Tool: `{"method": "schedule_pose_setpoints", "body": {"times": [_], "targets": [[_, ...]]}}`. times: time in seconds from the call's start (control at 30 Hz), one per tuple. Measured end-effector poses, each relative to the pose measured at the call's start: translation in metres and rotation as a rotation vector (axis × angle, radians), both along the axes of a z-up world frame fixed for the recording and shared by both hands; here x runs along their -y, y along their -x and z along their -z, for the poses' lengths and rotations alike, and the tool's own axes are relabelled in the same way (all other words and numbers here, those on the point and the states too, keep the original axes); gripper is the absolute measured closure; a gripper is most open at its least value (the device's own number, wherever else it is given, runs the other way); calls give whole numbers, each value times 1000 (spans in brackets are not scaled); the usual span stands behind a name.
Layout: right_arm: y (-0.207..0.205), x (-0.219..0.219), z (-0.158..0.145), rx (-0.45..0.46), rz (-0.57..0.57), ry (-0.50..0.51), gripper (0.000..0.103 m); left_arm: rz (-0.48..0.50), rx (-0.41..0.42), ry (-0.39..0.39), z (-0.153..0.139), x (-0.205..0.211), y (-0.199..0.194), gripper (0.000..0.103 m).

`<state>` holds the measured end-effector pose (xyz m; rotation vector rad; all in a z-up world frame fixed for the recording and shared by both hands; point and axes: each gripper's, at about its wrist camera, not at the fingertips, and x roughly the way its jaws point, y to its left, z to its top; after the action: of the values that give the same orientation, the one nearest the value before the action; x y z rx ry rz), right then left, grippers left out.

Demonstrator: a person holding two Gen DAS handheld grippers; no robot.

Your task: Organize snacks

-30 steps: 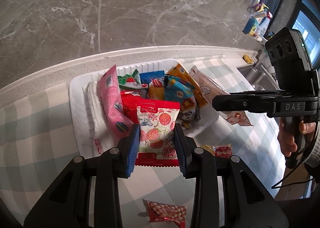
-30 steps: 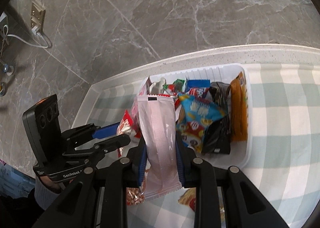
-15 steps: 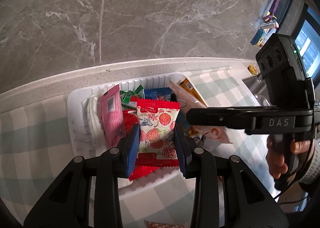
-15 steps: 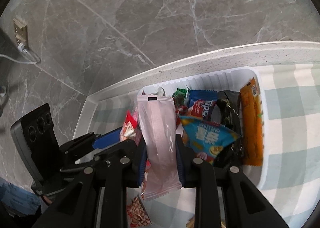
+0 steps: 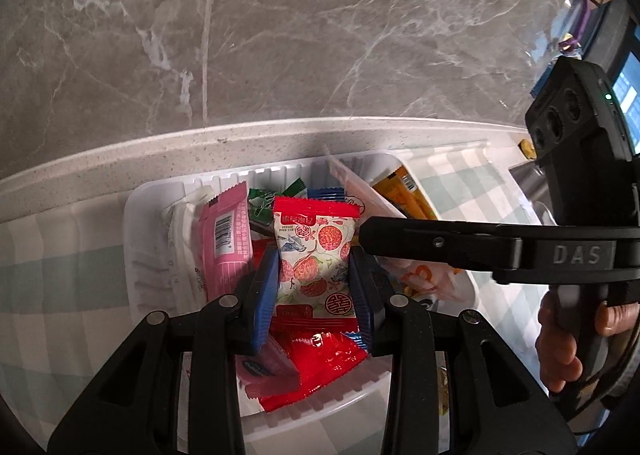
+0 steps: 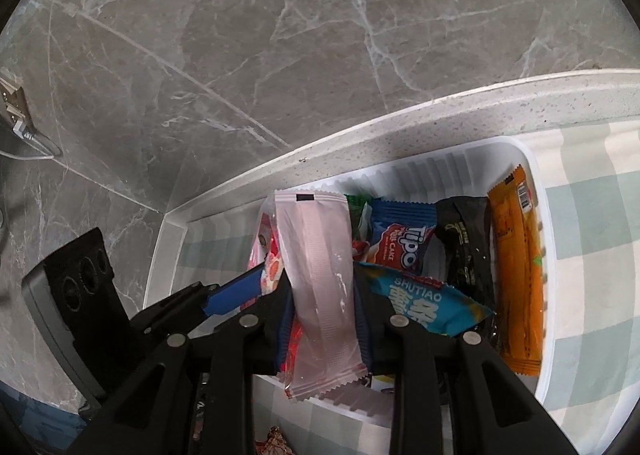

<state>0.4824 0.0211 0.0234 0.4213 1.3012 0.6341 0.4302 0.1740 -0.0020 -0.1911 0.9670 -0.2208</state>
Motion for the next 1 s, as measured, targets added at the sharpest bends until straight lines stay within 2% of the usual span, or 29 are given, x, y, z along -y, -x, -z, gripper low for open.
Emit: {"method": "schedule_pose_setpoints", "body": {"times": [0.13,0.27,0.5,0.73,0.83,1.0], "targets": [[0,-1,-1,13,-6,0,62,-10,4,-19,3,1,-2,69],[0,-4,-4,24,-11,0,60,-24,18,-5,0,-2,-1,64],[6,3,-14,38,-6,-3,59,-29,41,-1,-8,-3,9,63],[22,22,-34,72,9,-2,58,-51,61,25,-22,-10,32,62],[32,31,-42,91,15,8,54,-65,63,38,-27,-13,45,62],[56,43,-54,133,0,58,54,-91,63,37,-32,-20,74,61]]}}
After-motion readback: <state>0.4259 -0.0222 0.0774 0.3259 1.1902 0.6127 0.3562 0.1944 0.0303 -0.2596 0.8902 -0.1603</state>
